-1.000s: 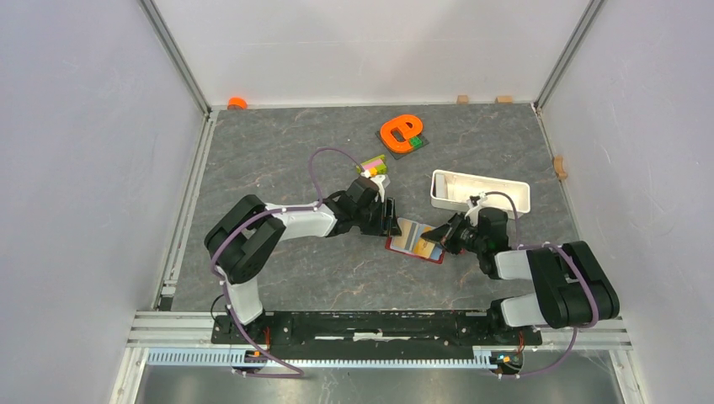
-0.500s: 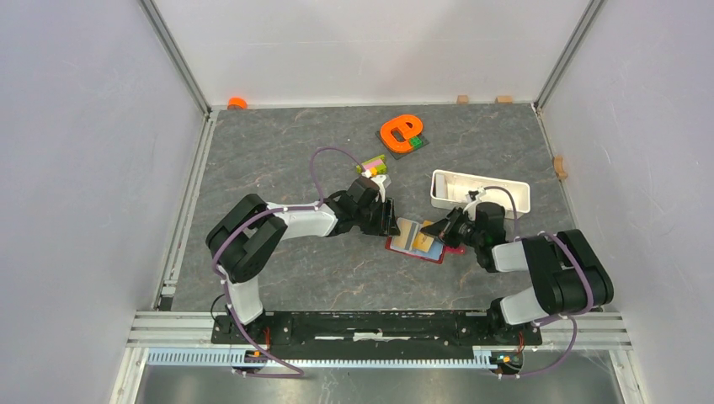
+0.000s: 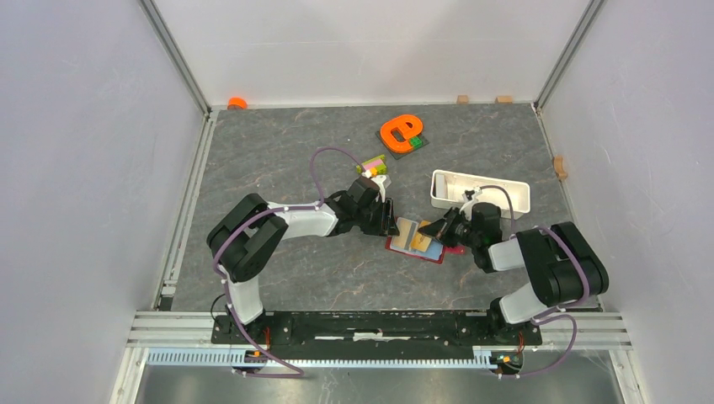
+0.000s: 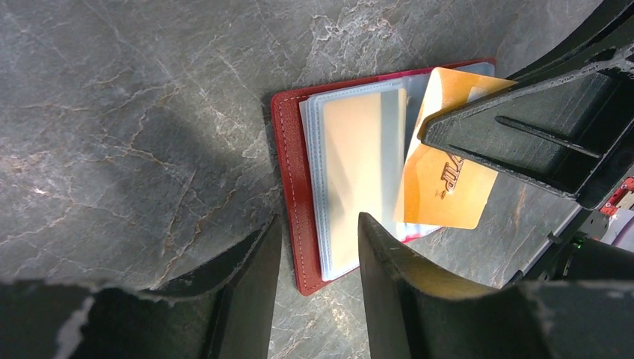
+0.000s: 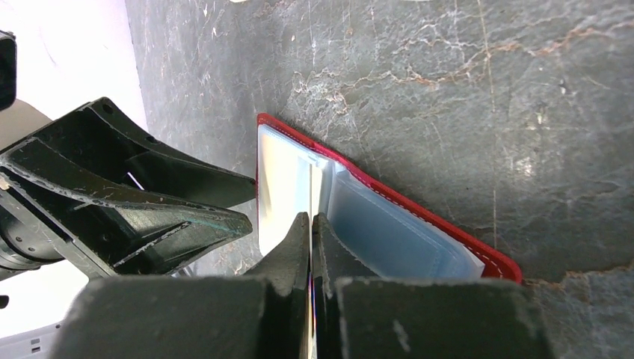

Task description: Put the credit cards into the card holder

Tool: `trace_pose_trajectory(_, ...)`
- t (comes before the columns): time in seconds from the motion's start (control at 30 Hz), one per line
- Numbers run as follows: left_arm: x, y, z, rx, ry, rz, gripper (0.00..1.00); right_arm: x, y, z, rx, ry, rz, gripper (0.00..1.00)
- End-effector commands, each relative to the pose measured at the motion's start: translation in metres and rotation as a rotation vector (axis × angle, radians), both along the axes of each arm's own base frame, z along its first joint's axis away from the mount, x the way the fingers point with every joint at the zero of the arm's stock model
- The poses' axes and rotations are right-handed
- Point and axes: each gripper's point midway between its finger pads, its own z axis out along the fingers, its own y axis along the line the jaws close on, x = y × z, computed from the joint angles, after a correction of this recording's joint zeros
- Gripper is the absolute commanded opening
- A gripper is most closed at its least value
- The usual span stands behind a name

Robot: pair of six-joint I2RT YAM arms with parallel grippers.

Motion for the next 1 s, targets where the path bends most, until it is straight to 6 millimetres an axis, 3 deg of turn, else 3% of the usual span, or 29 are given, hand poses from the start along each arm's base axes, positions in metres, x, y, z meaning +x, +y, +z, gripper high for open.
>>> trace_pose_trajectory(0.0,-0.002,0.010,-0.020,0.075,0.001,-0.032,0.49,-0.013,0.004,-0.014,-0.006,0.061,0.007,0.00)
trace_pose_trajectory(0.4,-0.002,0.008,-0.022,0.075,0.001,-0.039,0.46,-0.036,0.000,-0.037,-0.065,0.153,0.029,0.01)
trace_pose_trajectory(0.73,-0.003,0.010,-0.018,0.073,-0.005,-0.039,0.45,-0.031,-0.018,-0.037,-0.204,0.120,0.008,0.50)
trace_pose_trajectory(0.97,-0.004,0.010,-0.015,0.067,-0.006,-0.038,0.45,-0.036,-0.022,-0.034,-0.215,0.114,-0.010,0.59)
